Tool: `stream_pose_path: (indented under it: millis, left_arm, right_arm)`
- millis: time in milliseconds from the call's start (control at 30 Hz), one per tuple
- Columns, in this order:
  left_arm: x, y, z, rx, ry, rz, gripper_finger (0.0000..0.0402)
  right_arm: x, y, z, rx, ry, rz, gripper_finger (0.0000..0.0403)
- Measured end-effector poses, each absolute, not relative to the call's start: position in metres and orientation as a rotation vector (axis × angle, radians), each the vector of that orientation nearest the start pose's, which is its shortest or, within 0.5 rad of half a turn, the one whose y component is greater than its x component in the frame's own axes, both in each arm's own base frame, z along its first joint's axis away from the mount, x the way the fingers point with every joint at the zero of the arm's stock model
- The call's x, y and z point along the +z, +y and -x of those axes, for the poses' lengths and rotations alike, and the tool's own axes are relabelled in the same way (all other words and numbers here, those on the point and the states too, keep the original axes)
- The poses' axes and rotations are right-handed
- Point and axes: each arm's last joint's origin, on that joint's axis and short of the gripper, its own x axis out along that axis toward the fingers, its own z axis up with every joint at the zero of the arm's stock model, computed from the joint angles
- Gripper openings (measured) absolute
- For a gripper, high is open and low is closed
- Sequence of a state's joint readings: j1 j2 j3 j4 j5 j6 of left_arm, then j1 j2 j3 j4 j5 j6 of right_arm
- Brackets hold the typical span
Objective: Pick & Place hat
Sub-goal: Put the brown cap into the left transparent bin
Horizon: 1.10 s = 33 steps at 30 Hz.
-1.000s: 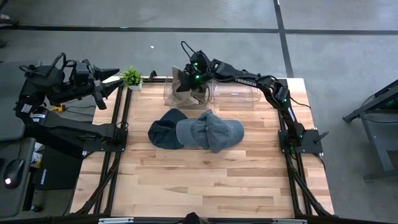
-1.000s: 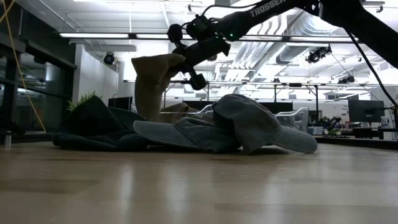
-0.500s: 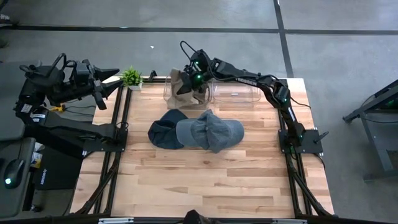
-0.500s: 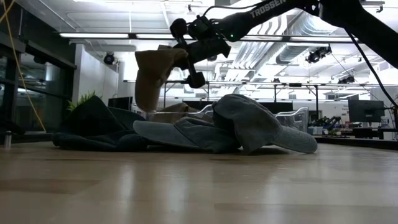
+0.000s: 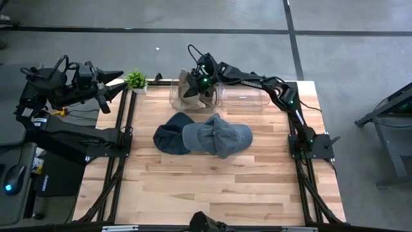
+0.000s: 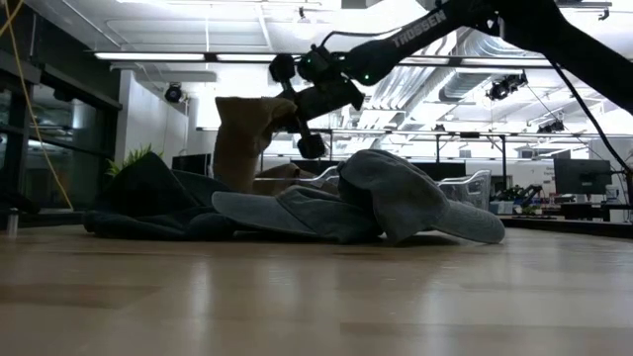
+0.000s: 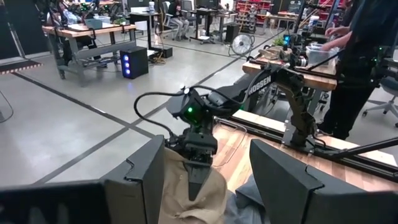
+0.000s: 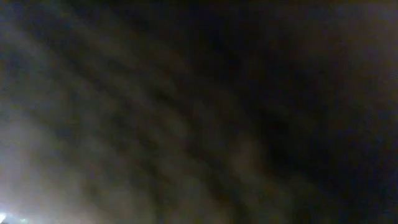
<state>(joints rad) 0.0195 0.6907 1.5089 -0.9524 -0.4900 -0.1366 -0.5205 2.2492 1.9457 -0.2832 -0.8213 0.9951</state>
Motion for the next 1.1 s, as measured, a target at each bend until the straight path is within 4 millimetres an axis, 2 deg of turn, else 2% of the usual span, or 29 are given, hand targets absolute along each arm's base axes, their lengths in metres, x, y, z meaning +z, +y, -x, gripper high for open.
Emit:
stream_pose_path:
  millis: [100, 367, 733, 867, 1100]
  left_arm:
    - [0.479, 0.014, -0.032, 0.520, 0.096, 0.104, 0.0193]
    - [0.479, 0.014, -0.032, 0.520, 0.096, 0.104, 0.0193]
    - [0.479, 0.014, -0.032, 0.519, 0.097, 0.105, 0.0193]
    - [0.479, 0.014, -0.032, 0.519, 0.096, 0.110, 0.0193]
    - [0.477, 0.014, -0.032, 0.524, 0.109, 0.122, 0.0193]
  right_arm:
    - [0.240, -0.236, -0.455, 0.037, 0.587, -1.336, 0.0000]
    - [0.234, -0.247, -0.446, -0.131, 0.597, -1.353, 0.0000]
    - [0.233, -0.258, -0.439, -0.177, 0.582, -1.352, 0.0000]
    - [0.236, -0.264, -0.432, -0.216, 0.583, -1.330, 0.0000]
    - [0.248, -0.268, -0.417, -0.403, 0.616, -1.247, 0.0000]
